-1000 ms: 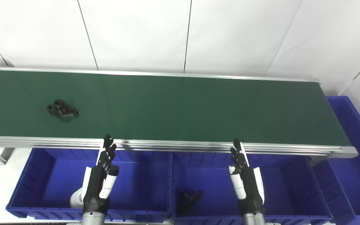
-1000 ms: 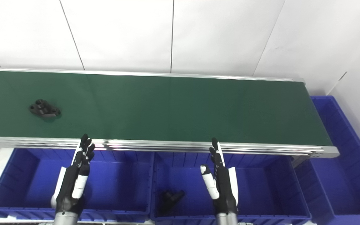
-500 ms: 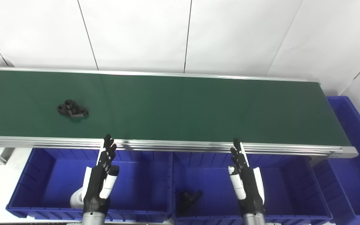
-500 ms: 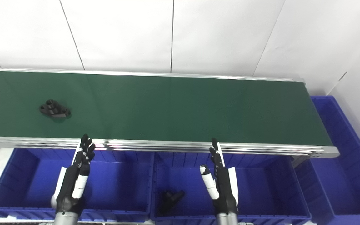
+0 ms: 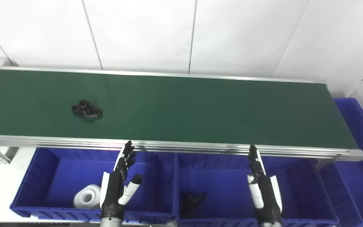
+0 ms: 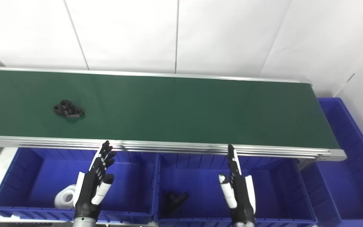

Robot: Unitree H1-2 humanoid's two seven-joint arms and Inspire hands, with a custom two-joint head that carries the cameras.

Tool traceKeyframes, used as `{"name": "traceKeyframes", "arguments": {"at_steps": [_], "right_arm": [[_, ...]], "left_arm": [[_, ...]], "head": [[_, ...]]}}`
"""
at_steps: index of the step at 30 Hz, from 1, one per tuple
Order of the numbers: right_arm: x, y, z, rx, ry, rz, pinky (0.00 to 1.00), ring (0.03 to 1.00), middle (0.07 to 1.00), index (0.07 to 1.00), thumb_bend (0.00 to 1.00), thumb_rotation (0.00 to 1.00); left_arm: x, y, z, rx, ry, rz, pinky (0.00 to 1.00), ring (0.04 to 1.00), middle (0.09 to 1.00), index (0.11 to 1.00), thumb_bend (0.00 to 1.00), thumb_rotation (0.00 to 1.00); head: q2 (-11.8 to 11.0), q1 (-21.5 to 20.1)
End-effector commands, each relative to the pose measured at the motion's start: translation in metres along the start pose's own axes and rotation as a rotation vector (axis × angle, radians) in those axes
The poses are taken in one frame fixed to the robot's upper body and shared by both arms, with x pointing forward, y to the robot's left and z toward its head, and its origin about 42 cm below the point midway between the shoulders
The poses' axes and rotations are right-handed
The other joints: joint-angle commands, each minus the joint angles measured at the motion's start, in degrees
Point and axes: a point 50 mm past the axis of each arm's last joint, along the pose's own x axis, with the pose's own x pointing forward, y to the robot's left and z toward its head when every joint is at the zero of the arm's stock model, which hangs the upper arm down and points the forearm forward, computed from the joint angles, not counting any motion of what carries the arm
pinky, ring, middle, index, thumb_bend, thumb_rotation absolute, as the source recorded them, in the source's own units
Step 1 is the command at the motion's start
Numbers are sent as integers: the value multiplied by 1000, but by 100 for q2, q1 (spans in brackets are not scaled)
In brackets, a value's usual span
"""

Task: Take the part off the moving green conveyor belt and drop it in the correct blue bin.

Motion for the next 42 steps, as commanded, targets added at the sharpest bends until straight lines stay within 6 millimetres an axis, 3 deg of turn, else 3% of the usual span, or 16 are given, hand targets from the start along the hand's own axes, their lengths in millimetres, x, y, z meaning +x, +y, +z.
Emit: {"name": "traceKeyframes", "arguments": {"at_steps": [1,6,10,17,29,35,42], "right_arm": [[7,-3,10,-8,-100,-8,1000,1000,1000,1000,890,1000],[7,-6,7,-19,-87,4,1000,1000,1000,1000,934,1000],[8,-8,5,-19,-95,8,1000,1000,1000,1000,897,1000],[9,-8,4,-19,-113,0,1000,1000,1000,1000,850,1000],[10,-17,3,-13,-106,12,1000,1000,1000,1000,877,1000],[11,-18,2,-1,-101,25,1000,1000,1000,1000,831,1000],[16,-17,11,-65,-131,31,1000,1000,1000,1000,811,976]], "left_arm": [[4,-6,7,-9,-62,18,826,874,920,919,820,864],[5,-11,5,-35,-53,23,797,864,912,910,799,846],[6,-13,4,-35,-52,25,780,859,907,901,784,824],[6,-15,4,-35,-52,29,763,859,907,894,777,799],[7,-20,4,-17,-52,36,739,839,890,881,763,758],[8,-22,3,-17,-49,48,717,826,875,859,826,752],[9,-20,3,-37,-52,47,726,833,880,867,800,746]], "head": [[-66,69],[-198,244],[-256,332],[-250,377],[-296,772],[-328,762],[-241,514]]}}
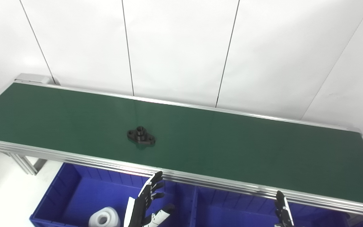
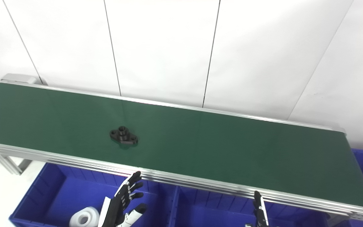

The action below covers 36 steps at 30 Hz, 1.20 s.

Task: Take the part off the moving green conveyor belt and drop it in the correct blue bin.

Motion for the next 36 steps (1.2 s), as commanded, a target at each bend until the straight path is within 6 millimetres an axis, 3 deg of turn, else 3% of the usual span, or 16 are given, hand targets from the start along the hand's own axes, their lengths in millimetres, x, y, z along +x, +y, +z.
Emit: {"name": "traceKeyframes", "arguments": {"at_steps": [1,4,6,12,18,24,32,36], "right_arm": [[11,-1,25,-75,-138,-4,995,1000,1000,1000,760,911],[23,-1,47,-243,-242,-26,973,981,991,999,730,790],[33,-3,61,-330,-293,-39,947,959,968,973,760,694],[61,-4,92,-416,-327,-69,824,894,912,907,871,563],[105,3,128,-501,-322,-86,709,814,856,842,926,504],[152,22,160,-623,-325,-56,697,793,839,839,953,517],[201,41,168,-729,-315,-15,655,745,795,806,999,503],[221,53,168,-850,-286,25,710,743,794,821,993,492]], "left_arm": [[7,0,11,-31,-74,6,739,840,885,871,799,752],[9,4,10,-25,-78,-4,755,850,898,884,778,771],[10,7,10,-23,-78,-10,765,855,908,894,767,786],[11,12,11,-12,-87,-15,777,849,909,903,747,816],[10,13,11,-21,-84,-25,811,862,913,918,793,840],[11,14,11,-17,-85,-20,815,867,911,918,832,849],[11,13,14,-22,-93,-35,849,874,918,938,820,871],[11,11,15,-24,-96,-40,857,880,922,942,819,880]], "head": [[35,-69],[77,-214],[85,-288],[176,-461],[212,-505],[251,-706],[267,-800],[279,-807]]}}
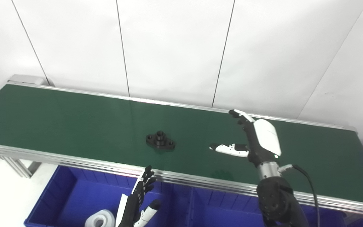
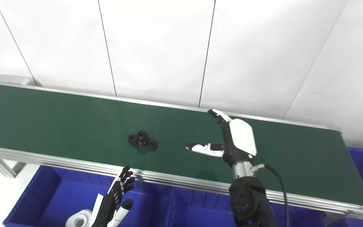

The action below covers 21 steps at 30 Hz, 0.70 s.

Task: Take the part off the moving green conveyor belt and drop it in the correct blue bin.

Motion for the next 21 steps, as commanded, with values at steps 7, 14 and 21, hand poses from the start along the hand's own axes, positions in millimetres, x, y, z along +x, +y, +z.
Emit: {"name": "traceKeyframes", "arguments": {"at_steps": [7,14,21], "right_arm": [[39,0,32,-155,-11,7,694,751,802,812,1000,526],[51,20,48,-157,13,70,716,760,806,810,1000,548],[60,26,47,-177,40,105,706,747,799,806,1000,542]], "left_arm": [[5,-9,15,-40,-79,3,861,883,920,941,835,877],[4,-19,23,-62,-90,6,875,890,922,950,845,880],[1,-29,28,-64,-105,3,857,883,916,947,808,871]], "head": [[27,8],[86,68],[101,173]]}}
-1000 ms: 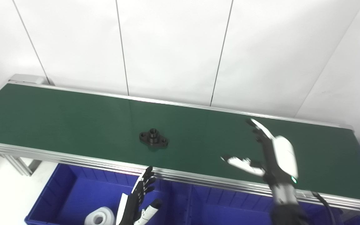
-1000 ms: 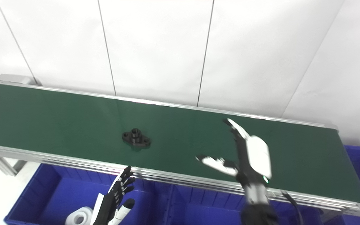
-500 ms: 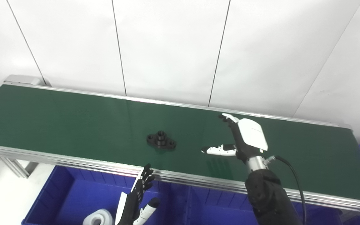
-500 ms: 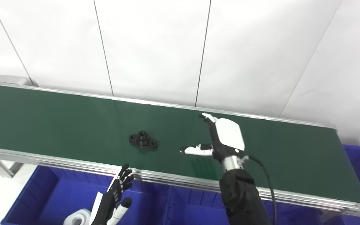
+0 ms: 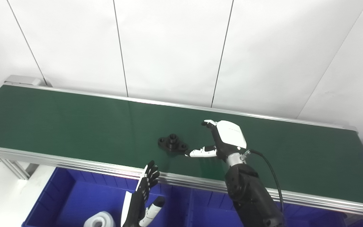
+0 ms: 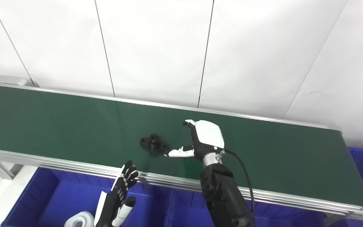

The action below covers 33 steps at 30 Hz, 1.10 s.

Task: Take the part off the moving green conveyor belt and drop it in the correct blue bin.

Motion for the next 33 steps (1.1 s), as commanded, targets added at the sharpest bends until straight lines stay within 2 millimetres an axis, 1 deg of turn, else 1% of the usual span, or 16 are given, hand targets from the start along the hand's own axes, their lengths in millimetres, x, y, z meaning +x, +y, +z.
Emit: {"name": "traceKeyframes", "arguments": {"at_steps": [1,6,11,13,17,18,19,22,25,26,27,29,31,32,33], "right_arm": [[14,-24,18,-14,-29,-71,707,748,802,808,1000,541],[19,-23,25,-35,-36,-62,697,744,805,809,1000,551],[23,-22,31,-49,-56,-46,726,745,798,815,1000,563],[25,-21,31,-55,-59,-42,734,743,795,816,1000,565],[28,-20,32,-53,-60,-31,633,683,751,801,996,558],[28,-19,34,-53,-59,-28,583,648,726,790,986,546],[29,-18,35,-55,-59,-26,555,625,707,781,981,539],[29,-14,38,-70,-59,-22,509,590,678,767,977,544],[29,-7,40,-90,-57,-17,401,489,617,743,967,574],[29,-6,40,-91,-58,-17,365,453,587,734,962,575],[29,-2,41,-90,-58,-12,317,406,536,723,949,571],[29,3,42,-85,-55,1,291,381,507,717,942,568],[29,8,41,-92,-51,17,251,339,457,686,922,551],[29,9,41,-100,-52,24,233,315,432,656,869,511],[29,13,38,-137,-65,27,227,307,423,646,852,497]], "left_arm": [[2,-7,12,-1,-71,-4,851,883,914,944,803,871],[1,-12,13,-4,-72,-8,846,884,920,949,791,853],[0,-17,16,-3,-78,3,822,868,907,938,801,844],[0,-19,16,-8,-79,5,817,864,903,933,803,838],[-2,-22,19,-18,-82,10,819,864,899,930,809,817],[-2,-23,20,-19,-83,11,814,860,897,928,806,814],[-3,-24,20,-18,-84,12,812,859,896,927,807,813],[-3,-27,22,-16,-88,10,809,857,895,928,802,812],[-5,-30,24,-19,-83,10,804,852,890,919,815,805],[-5,-31,24,-18,-81,10,802,851,886,905,819,803],[-5,-32,25,-16,-80,9,794,845,876,882,818,802],[-6,-32,25,-15,-81,9,788,842,870,869,818,802],[-6,-33,26,-16,-84,10,780,836,860,855,817,793],[-6,-33,26,-17,-85,11,775,834,855,848,818,792],[-6,-32,26,-18,-88,12,773,833,853,846,818,791]], "head": [[8,17],[22,47],[26,124],[29,178],[50,235],[59,253],[66,269],[85,329],[108,396],[108,396],[121,423],[135,441],[152,454],[152,454],[173,467]]}}
